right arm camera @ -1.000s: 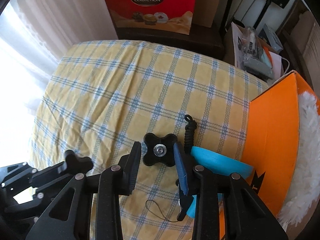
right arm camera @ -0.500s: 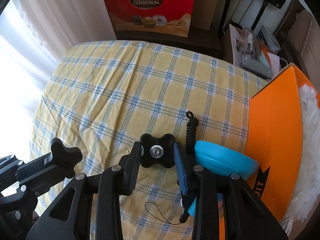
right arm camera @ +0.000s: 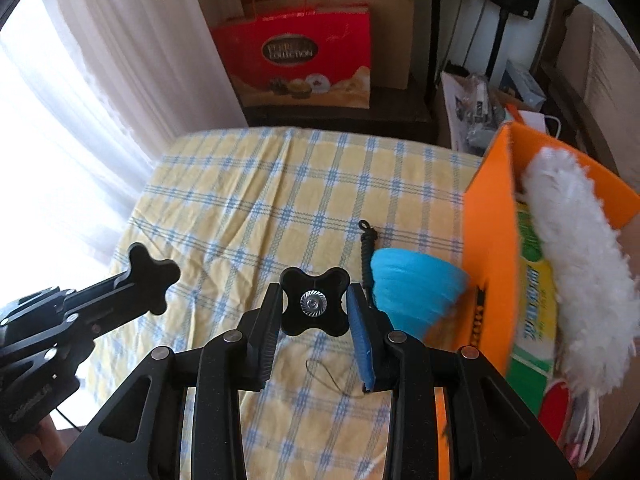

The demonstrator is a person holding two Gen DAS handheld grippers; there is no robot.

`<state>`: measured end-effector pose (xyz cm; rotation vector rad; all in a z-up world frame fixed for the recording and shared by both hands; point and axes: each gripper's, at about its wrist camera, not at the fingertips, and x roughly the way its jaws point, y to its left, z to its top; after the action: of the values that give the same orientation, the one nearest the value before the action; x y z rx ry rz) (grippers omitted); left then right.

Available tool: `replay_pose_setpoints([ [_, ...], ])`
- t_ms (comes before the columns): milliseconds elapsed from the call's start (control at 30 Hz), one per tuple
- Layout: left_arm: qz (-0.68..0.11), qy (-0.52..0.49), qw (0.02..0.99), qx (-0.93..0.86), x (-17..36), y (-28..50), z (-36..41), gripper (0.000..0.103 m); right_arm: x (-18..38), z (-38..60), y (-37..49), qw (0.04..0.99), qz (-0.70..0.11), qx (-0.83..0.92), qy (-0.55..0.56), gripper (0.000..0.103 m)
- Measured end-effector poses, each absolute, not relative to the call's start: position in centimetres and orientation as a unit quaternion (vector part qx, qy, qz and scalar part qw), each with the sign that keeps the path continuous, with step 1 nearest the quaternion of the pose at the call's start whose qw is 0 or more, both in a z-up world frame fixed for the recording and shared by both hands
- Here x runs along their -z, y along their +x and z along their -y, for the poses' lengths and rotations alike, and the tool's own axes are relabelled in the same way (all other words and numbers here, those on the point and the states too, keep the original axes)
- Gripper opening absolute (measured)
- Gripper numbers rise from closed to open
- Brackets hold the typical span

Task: Organize objects
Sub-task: 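Carry the black knob with the left gripper over the cardboard box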

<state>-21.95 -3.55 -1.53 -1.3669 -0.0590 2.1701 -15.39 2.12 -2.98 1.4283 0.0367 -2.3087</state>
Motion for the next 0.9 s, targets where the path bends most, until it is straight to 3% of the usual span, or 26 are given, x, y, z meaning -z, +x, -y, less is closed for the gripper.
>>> replay_pose_setpoints([
  [900, -0.010, -0.462, 0.340, -0.819, -4.4, -14.4, -5.3, 0.013, -3.7, -14.8, -9.0, 0.144, 0.029, 0.884, 0.443, 0.032],
])
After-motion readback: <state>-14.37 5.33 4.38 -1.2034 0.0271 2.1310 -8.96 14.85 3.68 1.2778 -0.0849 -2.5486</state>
